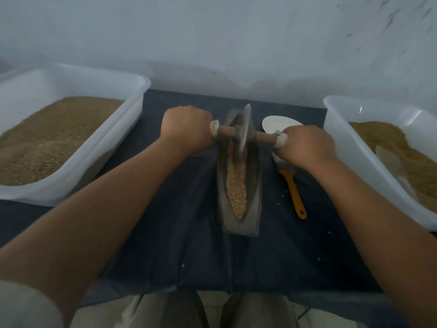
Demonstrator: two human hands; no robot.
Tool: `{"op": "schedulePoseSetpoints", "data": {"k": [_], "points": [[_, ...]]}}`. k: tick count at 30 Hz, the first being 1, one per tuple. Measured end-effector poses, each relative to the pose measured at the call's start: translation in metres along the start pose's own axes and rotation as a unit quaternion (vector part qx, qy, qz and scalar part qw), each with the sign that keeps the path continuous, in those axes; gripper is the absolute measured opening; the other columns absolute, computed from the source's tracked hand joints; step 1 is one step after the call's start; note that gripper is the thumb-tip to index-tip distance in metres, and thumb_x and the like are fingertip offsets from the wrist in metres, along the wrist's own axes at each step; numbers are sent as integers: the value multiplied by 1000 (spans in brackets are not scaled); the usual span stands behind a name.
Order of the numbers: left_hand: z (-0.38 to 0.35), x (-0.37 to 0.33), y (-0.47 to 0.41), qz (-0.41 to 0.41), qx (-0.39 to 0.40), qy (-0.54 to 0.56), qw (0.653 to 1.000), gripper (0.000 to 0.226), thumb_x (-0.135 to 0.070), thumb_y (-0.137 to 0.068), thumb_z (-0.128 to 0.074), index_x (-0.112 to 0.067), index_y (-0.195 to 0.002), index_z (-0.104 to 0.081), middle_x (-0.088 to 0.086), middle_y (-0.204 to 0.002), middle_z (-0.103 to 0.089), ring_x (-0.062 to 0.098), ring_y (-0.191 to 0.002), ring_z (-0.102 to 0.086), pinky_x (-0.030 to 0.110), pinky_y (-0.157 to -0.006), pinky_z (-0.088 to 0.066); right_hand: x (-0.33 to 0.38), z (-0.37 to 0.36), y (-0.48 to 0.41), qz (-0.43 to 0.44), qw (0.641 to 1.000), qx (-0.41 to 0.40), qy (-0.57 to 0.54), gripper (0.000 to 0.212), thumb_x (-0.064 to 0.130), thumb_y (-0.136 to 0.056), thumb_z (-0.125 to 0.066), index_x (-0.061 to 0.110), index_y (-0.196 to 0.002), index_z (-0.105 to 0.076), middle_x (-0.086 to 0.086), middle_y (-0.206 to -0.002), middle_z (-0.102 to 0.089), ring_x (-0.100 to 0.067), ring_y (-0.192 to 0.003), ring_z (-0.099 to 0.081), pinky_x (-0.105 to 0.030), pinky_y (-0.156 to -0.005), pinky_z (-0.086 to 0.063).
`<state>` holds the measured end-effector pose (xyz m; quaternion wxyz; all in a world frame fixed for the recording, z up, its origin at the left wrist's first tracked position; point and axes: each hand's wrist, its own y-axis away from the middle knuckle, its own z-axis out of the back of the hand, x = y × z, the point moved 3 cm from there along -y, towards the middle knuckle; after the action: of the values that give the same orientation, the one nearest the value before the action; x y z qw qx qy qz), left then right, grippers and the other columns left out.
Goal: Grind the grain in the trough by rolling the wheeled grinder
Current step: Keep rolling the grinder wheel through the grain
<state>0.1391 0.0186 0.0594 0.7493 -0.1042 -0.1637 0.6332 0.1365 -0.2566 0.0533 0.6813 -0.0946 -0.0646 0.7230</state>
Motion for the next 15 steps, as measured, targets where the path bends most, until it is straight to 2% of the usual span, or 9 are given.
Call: {"op": "schedulePoseSetpoints", "data": {"k": [2, 4, 6, 8, 10, 12, 15], "points": [[6, -2, -6, -8, 5, -11, 1000, 35, -48, -90, -59, -23, -66, -51, -5, -64, -50, 24, -58, -51, 32, -58, -40, 1, -2, -8, -10, 999, 39, 13, 40, 55, -97, -46, 26, -73, -61, 4, -69, -59, -16, -61, -52, -33, -57, -42], [8, -3, 12, -14, 0, -28, 999, 31, -46, -90, -59, -25, -68, -53, -6, -64, -52, 19, -53, -45, 30, -54, -37, -1, 2, 5, 6, 996, 83, 17, 32, 51, -90, -53, 26, -73, -63, 5, -70, -62, -16, -63, -57, -31, -55, -43], [10, -1, 47, -31, -26, -22, 999, 36, -47, -89, -58, -27, -64, -45, -9, -59, -46, 15, -48, -38, 25, -50, -29, -6, 10, 35, 35, 993, 109, -7, 25, 51, -80, -58, 29, -69, -64, 8, -65, -64, -13, -61, -60, -31, -53, -45], [16, 4, 84, -55, -62, -10, 997, 47, -47, -83, -68, -29, -60, -30, -12, -53, -35, 11, -42, -27, 20, -50, -19, -9, 21, 65, 59, 989, 132, -39, 24, 54, -68, -60, 31, -65, -62, 10, -59, -62, -8, -57, -60, -33, -52, -48], [17, 10, 103, -57, -87, -3, 995, 54, -46, -75, -77, -31, -61, -27, -14, -51, -29, 10, -40, -20, 18, -51, -12, -9, 26, 77, 71, 985, 149, -43, 25, 57, -66, -64, 32, -64, -61, 11, -58, -62, -6, -57, -60, -34, -54, -52], [9, 11, 96, -48, -74, -9, 996, 49, -49, -81, -72, -29, -62, -31, -12, -52, -34, 12, -40, -25, 19, -51, -14, -7, 22, 70, 75, 990, 119, -32, 24, 54, -76, -67, 33, -67, -60, 10, -61, -62, -8, -60, -59, -34, -56, -51], [-5, 7, 47, -18, -24, 2, 1000, 39, -49, -92, -55, -26, -64, -40, -9, -60, -46, 18, -50, -43, 26, -53, -30, 1, 11, 38, 44, 999, 2, 1, 34, 56, -92, -54, 31, -69, -56, 8, -63, -59, -12, -58, -54, -31, -53, -44]]}}
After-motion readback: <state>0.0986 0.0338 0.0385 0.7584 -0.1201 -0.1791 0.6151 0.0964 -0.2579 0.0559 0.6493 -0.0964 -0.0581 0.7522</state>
